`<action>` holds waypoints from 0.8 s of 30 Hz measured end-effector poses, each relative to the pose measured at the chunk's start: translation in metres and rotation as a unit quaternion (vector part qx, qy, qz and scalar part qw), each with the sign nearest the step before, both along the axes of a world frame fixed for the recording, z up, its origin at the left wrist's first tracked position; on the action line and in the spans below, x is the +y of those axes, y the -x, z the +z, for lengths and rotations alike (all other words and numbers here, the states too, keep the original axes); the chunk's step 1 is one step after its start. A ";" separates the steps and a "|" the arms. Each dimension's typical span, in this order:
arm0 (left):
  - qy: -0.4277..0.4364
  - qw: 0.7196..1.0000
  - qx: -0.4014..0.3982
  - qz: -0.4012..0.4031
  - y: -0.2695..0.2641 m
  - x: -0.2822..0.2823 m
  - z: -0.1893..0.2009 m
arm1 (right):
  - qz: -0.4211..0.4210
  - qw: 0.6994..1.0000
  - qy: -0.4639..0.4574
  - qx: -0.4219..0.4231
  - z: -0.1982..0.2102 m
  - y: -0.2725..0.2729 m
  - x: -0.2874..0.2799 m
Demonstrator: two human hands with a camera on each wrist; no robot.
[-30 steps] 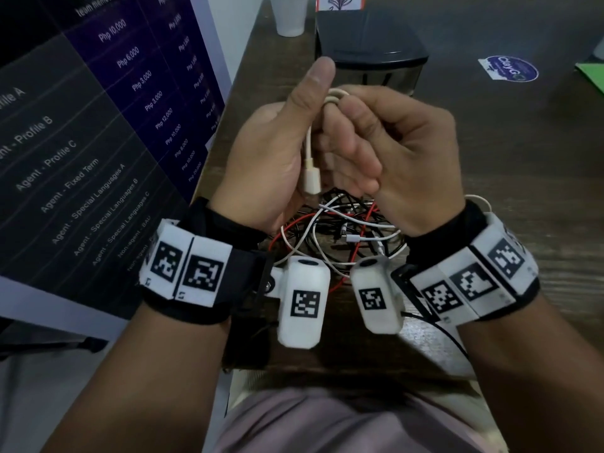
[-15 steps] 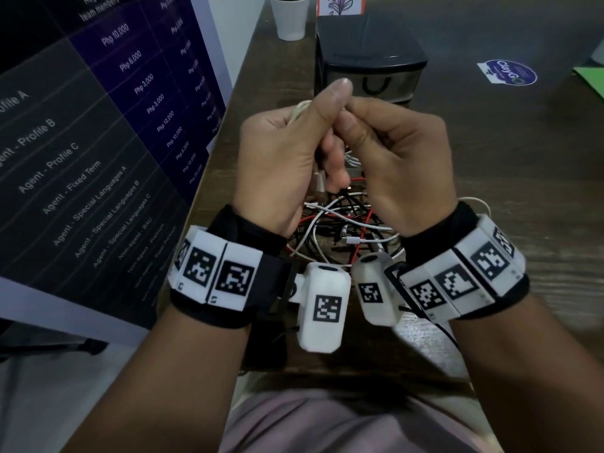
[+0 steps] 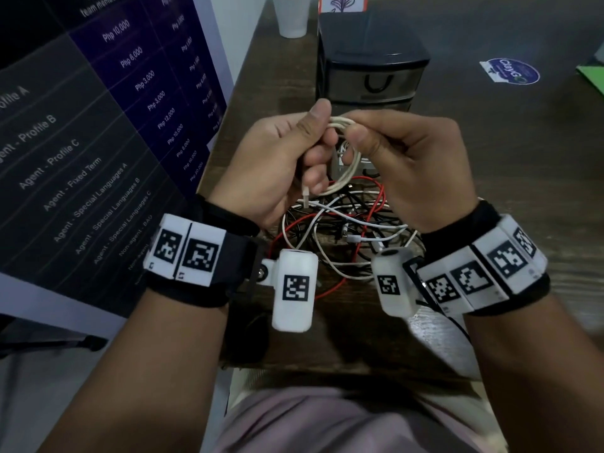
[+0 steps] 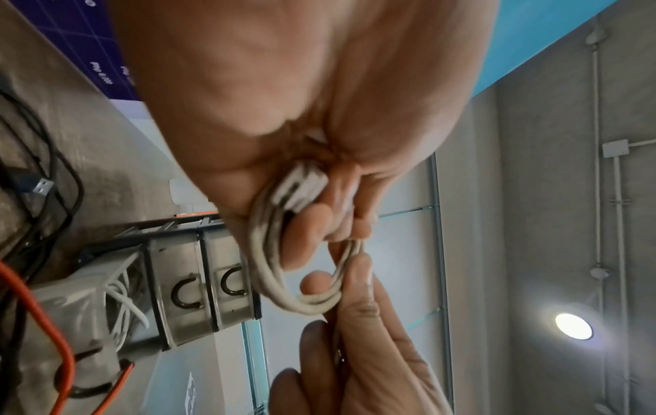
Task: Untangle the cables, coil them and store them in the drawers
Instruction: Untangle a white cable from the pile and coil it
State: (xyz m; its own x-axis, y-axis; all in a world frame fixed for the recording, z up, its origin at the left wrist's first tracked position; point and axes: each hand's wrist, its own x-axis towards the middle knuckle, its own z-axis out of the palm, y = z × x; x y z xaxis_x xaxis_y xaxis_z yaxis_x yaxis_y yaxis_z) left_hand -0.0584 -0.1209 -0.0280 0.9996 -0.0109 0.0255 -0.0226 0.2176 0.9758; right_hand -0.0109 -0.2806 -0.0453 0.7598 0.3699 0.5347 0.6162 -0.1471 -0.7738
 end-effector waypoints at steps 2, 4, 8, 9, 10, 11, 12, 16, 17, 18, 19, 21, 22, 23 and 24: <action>0.018 1.000 0.012 -0.001 -0.001 0.000 -0.001 | -0.001 1.000 0.004 -0.007 0.000 0.000 0.000; 0.025 0.999 0.024 0.004 -0.001 -0.001 -0.001 | 0.004 1.000 0.005 -0.004 0.001 0.001 0.000; 0.034 0.999 0.030 0.007 -0.001 -0.002 0.000 | 0.021 1.000 0.001 0.005 0.002 0.001 0.002; 0.027 0.999 0.020 0.001 -0.002 -0.001 -0.001 | 0.020 1.000 0.003 0.002 0.003 0.000 0.002; 0.008 1.000 0.008 0.000 -0.002 0.001 -0.002 | 0.019 1.000 0.008 -0.002 0.004 -0.001 0.001; -0.018 1.000 -0.001 0.001 -0.003 0.003 -0.004 | 0.020 1.000 0.016 -0.006 0.006 -0.002 0.000; -0.039 0.999 -0.002 0.002 -0.003 0.005 -0.005 | 0.022 0.999 0.023 -0.009 0.006 -0.003 -0.001; -0.040 0.998 0.043 -0.009 -0.004 0.007 -0.004 | 0.017 0.999 0.049 0.007 0.004 -0.006 -0.002; -0.043 0.998 0.049 -0.003 -0.004 0.005 -0.004 | 0.018 0.998 0.053 0.011 0.003 -0.006 -0.002; -0.048 0.998 0.050 0.008 -0.004 0.004 -0.004 | 0.022 0.998 0.059 0.012 0.003 -0.007 -0.002; -0.055 0.997 0.048 0.021 -0.004 0.002 -0.004 | 0.029 0.997 0.067 0.014 0.003 -0.006 -0.003; -0.079 0.996 0.026 0.043 -0.003 -0.001 -0.005 | 0.052 0.996 0.075 0.024 0.004 -0.006 -0.003; -0.087 0.995 0.015 0.050 -0.003 -0.002 -0.005 | 0.067 0.995 0.066 0.034 0.004 -0.006 -0.003; -0.087 0.995 0.008 0.055 -0.002 -0.003 -0.004 | 0.081 0.994 0.048 0.048 0.005 -0.005 -0.003; -0.078 0.995 0.005 0.059 -0.002 -0.004 -0.003 | 0.089 0.994 0.028 0.062 0.005 -0.006 -0.003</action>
State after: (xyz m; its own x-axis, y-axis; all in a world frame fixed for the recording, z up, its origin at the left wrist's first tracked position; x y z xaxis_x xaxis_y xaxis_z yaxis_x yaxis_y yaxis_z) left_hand -0.0563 -0.1246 -0.0313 0.9943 0.1043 0.0229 -0.0292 0.0591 0.9978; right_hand -0.0050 -0.2834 -0.0402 0.7382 0.5308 0.4164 0.5374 -0.0896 -0.8385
